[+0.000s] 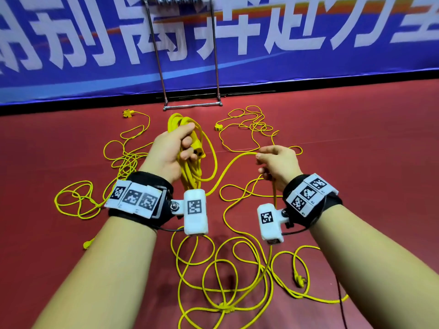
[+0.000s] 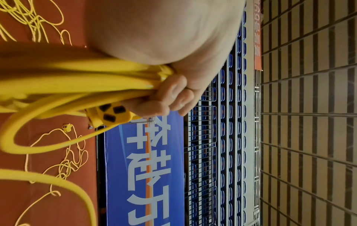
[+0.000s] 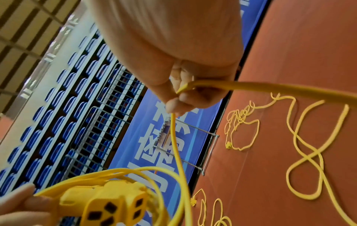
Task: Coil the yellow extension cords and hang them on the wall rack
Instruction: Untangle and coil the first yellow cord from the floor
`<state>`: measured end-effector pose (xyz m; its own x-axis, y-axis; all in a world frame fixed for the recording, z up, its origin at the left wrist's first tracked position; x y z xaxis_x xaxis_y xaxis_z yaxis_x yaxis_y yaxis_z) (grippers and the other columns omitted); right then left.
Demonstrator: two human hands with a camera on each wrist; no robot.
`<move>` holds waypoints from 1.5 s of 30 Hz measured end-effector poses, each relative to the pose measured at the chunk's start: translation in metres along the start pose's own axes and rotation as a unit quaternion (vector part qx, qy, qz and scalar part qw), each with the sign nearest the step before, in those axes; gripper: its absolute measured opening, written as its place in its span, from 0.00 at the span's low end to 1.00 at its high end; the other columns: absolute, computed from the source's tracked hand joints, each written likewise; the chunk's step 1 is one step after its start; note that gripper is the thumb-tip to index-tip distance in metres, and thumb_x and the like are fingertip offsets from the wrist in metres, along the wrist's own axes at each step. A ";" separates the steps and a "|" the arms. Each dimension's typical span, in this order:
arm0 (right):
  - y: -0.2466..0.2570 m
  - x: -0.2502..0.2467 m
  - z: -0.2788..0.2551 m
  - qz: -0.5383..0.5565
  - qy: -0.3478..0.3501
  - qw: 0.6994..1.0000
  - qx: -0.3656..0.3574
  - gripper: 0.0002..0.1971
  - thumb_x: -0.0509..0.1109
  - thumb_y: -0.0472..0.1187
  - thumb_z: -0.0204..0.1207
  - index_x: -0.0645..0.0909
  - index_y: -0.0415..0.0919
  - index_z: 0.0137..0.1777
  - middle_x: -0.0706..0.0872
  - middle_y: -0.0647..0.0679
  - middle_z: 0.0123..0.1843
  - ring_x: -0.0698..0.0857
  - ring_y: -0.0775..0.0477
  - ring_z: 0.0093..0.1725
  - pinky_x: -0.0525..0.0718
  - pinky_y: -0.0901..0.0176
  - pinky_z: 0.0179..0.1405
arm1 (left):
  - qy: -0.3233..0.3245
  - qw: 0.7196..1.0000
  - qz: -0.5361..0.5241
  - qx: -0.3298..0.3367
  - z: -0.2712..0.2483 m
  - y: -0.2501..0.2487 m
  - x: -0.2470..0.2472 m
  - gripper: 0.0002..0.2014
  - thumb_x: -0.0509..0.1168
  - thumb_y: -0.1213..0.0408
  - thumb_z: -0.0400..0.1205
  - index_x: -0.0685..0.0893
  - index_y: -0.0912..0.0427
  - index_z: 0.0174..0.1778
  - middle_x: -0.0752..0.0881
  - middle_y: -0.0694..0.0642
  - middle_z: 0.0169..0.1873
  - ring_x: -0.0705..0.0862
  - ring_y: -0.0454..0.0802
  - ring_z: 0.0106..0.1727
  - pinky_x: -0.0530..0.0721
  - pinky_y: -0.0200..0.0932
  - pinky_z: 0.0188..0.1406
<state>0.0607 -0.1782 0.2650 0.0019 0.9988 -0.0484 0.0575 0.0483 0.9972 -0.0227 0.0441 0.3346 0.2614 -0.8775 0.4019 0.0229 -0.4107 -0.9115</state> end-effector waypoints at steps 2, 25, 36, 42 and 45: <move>0.000 0.002 -0.003 0.058 0.011 0.998 0.033 0.06 0.69 0.30 0.79 0.79 0.39 0.53 0.83 0.43 0.34 0.72 0.56 0.15 0.65 0.71 0.17 | 0.011 1.000 0.011 -0.008 -0.003 0.003 0.007 0.13 0.64 0.61 0.85 0.74 0.53 0.35 0.68 0.47 0.19 0.61 0.43 0.14 0.72 0.36 0.21; 0.021 0.030 -0.020 0.326 0.148 0.911 0.205 0.11 0.57 0.21 0.80 0.80 0.32 0.51 0.85 0.42 0.43 0.81 0.54 0.28 0.81 0.56 0.44 | 0.052 0.993 0.106 -0.027 -0.006 0.026 0.025 0.07 0.64 0.60 0.86 0.80 0.57 0.45 0.86 0.54 0.31 0.81 0.46 0.27 0.83 0.42 0.30; 0.020 0.043 -0.029 0.248 0.190 0.937 0.159 0.19 0.61 0.27 0.84 0.73 0.34 0.74 0.84 0.42 0.43 0.86 0.51 0.31 0.86 0.63 0.27 | 0.074 0.990 0.107 -0.058 -0.006 0.039 0.027 0.07 0.62 0.58 0.88 0.80 0.55 0.57 0.90 0.60 0.57 0.88 0.59 0.51 0.82 0.45 0.40; 0.019 0.046 -0.033 0.098 0.272 0.947 0.138 0.25 0.54 0.26 0.82 0.80 0.47 0.71 0.73 0.45 0.36 0.77 0.50 0.27 0.82 0.56 0.32 | 0.069 0.988 0.130 -0.054 -0.004 0.041 0.024 0.15 0.62 0.56 0.87 0.80 0.59 0.67 0.91 0.57 0.57 0.89 0.56 0.47 0.83 0.44 0.43; 0.017 0.046 -0.031 0.044 0.291 0.948 0.117 0.26 0.54 0.27 0.82 0.79 0.51 0.72 0.71 0.45 0.34 0.76 0.49 0.26 0.81 0.58 0.28 | 0.071 0.989 0.117 -0.053 -0.003 0.043 0.024 0.14 0.62 0.57 0.87 0.81 0.59 0.65 0.91 0.57 0.56 0.87 0.50 0.42 0.84 0.45 0.44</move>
<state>0.0311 -0.1317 0.2816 -0.5307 0.8356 0.1420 0.3032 0.0307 0.9524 -0.0188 0.0049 0.3056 0.1101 -0.9742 0.1969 -0.1254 -0.2101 -0.9696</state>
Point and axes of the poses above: each hand's wrist, its own z-axis towards the middle knuckle, its own x-axis out of the palm, y = z × x, the point moved 2 cm from there along z, towards the middle knuckle
